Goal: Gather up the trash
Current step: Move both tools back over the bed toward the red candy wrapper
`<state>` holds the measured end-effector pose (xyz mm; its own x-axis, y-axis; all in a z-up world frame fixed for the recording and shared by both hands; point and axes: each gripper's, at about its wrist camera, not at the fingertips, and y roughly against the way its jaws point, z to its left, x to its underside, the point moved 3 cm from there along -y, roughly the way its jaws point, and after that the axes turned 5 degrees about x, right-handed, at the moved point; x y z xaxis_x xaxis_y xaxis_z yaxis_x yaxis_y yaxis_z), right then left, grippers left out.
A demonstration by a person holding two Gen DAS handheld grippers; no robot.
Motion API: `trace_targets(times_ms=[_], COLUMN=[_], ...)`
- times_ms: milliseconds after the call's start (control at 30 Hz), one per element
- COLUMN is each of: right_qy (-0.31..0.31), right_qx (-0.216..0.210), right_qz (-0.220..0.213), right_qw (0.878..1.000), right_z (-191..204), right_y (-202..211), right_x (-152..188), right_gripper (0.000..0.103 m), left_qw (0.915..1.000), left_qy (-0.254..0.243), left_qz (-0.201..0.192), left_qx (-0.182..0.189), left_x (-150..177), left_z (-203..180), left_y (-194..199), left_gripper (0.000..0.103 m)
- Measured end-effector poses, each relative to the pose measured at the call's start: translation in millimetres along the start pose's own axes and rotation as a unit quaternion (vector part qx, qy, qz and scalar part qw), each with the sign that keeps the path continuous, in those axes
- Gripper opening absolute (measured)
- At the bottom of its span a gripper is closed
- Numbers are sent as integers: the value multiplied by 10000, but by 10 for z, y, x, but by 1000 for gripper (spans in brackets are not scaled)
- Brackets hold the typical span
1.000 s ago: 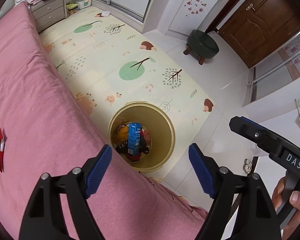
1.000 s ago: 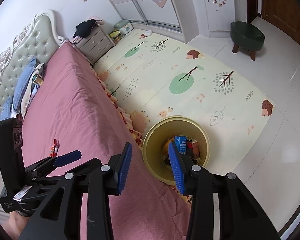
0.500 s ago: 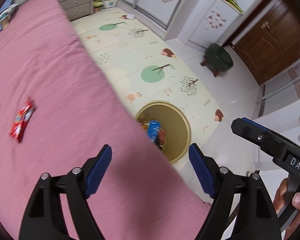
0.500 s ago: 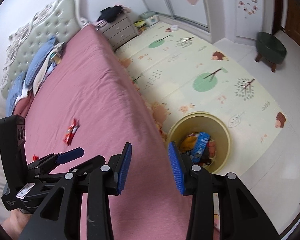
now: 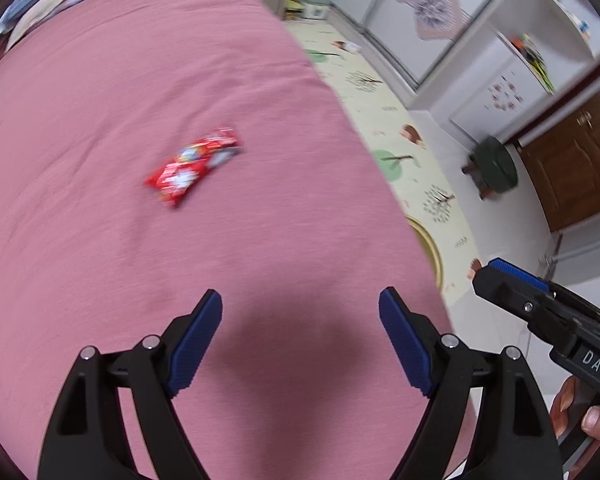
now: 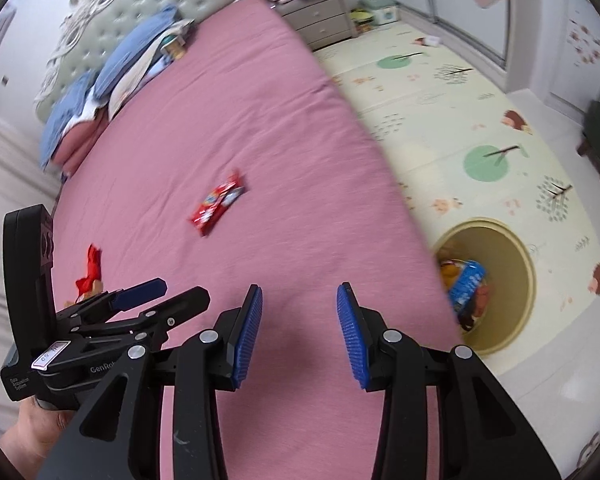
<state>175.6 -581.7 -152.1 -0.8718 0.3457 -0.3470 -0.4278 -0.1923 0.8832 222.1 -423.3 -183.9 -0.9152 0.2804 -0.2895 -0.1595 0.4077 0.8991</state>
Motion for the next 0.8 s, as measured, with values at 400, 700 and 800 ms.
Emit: trace_targets(times_ms=[400,700,800], right_qy=[405,402,313], right_qx=[-179,-161,-165], right_qz=[303,467,537], right_qw=[9986,9980,9979], right_z=[872,1111,1130], right_y=[-739,-1440,-1653], right_x=[-231,-519,-628], right_gripper=[46,47,47], left_qw=[9958,9932,9934], left_qy=[747,942,932], left_qz=[-236,-433,-420], left_qx=[-477,-527,-526], left_x=[-132,-379,-471], left_z=[1262,1807,1917], left_y=[105,-114,-214], left_gripper=[85,86,86])
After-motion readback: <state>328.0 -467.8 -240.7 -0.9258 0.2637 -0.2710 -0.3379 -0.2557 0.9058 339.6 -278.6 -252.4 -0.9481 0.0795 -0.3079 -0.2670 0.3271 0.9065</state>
